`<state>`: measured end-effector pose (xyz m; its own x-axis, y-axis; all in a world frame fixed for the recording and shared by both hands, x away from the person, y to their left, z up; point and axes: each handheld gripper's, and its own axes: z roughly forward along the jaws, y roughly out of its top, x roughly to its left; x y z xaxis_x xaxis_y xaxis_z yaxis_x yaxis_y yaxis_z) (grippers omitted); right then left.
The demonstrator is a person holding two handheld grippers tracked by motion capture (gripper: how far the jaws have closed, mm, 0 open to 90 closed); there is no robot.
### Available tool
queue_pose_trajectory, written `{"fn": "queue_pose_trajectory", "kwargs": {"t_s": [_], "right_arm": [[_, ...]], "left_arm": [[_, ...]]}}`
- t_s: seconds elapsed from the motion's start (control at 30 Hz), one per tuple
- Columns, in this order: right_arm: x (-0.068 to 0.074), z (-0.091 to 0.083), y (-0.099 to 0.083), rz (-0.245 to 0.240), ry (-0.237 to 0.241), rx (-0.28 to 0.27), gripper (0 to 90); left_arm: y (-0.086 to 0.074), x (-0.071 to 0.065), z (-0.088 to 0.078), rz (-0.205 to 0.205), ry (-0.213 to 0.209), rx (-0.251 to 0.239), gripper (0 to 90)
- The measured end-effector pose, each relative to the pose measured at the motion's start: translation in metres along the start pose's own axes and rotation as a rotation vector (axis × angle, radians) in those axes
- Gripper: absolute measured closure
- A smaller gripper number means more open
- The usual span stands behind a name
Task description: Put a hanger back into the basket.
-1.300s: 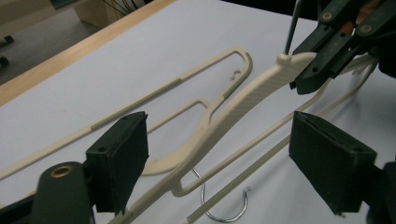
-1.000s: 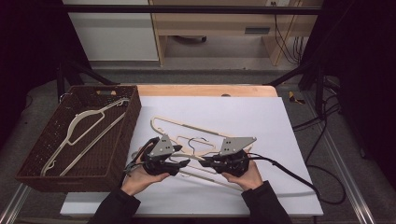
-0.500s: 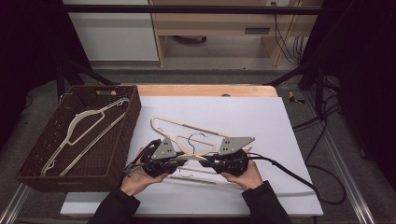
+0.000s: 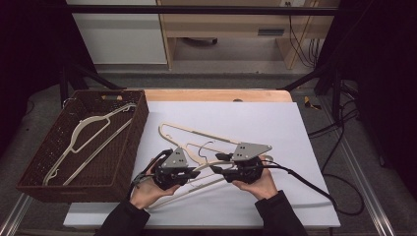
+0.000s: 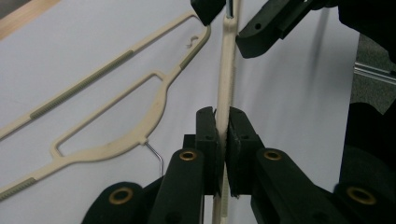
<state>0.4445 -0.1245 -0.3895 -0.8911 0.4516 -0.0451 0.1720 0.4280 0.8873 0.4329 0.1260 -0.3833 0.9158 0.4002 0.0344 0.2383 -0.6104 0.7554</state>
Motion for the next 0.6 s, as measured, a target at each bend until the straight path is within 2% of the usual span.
{"fn": "queue_pose_trajectory", "kwargs": {"t_s": [0.07, 0.1, 0.13, 0.27, 0.33, 0.37, 0.53, 0.6], "right_arm": [[0.000, -0.001, 0.000, -0.003, -0.026, 0.006, 53.5], [-0.001, -0.001, 0.000, 0.001, -0.025, 0.008, 52.4], [-0.001, -0.002, 0.000, 0.007, -0.026, 0.005, 50.3], [-0.004, -0.009, 0.000, 0.011, -0.069, -0.014, 40.9], [-0.010, -0.020, -0.002, 0.047, -0.103, -0.049, 34.7], [-0.010, -0.020, -0.002, 0.047, -0.103, -0.049, 34.7], [-0.022, -0.041, -0.008, 0.110, -0.196, -0.086, 22.9], [-0.026, -0.047, -0.010, 0.135, -0.217, -0.099, 19.2]], "left_arm": [[0.000, 0.000, 0.001, 0.005, 0.006, 0.010, 86.2], [0.000, 0.000, 0.001, -0.002, 0.010, 0.003, 86.2], [-0.001, -0.001, 0.001, -0.026, 0.005, -0.015, 86.2], [-0.001, 0.001, -0.003, -0.054, 0.026, -0.040, 86.3], [-0.001, 0.002, -0.006, -0.065, 0.044, -0.050, 86.2], [-0.001, 0.003, -0.007, -0.075, 0.054, -0.056, 86.2], [-0.001, 0.006, -0.014, -0.121, 0.107, -0.068, 86.2], [-0.001, 0.007, -0.017, -0.131, 0.121, -0.083, 86.2]]}}
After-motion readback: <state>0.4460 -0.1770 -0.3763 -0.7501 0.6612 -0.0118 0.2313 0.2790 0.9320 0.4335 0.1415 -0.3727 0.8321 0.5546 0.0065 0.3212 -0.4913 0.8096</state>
